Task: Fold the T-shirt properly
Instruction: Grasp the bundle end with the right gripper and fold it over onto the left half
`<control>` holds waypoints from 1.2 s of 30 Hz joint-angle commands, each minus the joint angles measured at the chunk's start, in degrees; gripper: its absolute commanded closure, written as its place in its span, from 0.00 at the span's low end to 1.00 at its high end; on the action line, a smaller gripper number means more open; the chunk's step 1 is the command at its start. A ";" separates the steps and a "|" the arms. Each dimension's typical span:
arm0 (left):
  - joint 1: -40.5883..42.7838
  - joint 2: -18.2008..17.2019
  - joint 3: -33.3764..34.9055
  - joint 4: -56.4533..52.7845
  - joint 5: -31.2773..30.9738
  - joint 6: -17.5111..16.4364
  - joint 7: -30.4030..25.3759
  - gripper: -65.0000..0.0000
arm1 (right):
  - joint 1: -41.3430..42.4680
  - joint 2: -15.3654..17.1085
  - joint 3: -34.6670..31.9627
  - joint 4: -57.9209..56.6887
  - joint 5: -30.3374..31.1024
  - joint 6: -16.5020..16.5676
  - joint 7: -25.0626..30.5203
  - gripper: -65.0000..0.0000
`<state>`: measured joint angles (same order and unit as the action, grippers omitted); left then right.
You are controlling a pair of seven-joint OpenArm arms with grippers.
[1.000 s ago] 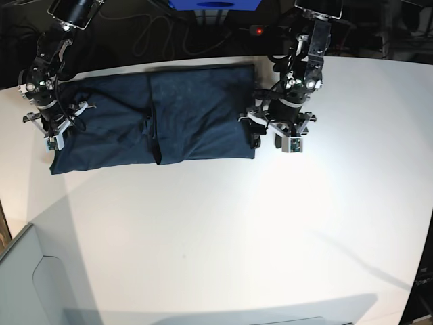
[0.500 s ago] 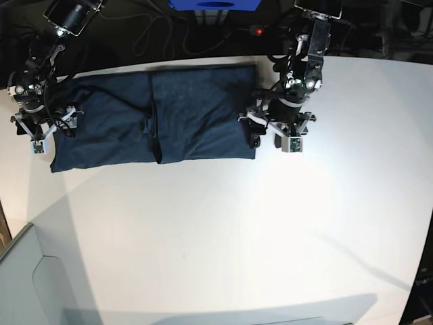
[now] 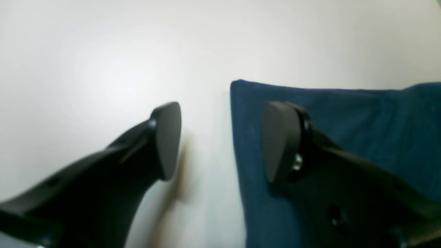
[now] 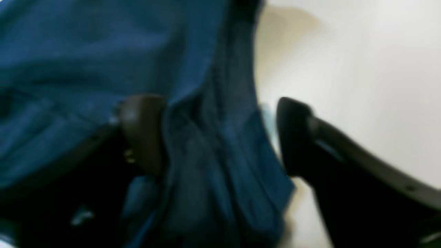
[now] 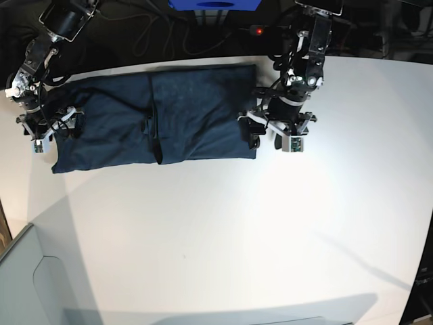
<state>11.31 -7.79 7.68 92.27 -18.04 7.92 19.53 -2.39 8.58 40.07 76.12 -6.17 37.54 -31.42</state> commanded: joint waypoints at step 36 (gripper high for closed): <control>0.60 0.28 -3.16 -2.64 -0.20 -0.14 -1.11 0.44 | -11.28 -10.73 -13.48 37.42 -2.92 2.46 -3.35 1.00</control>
<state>12.03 -7.57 4.54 89.25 -18.02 7.86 17.80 -13.67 -2.39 26.44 112.64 -9.67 38.96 -35.79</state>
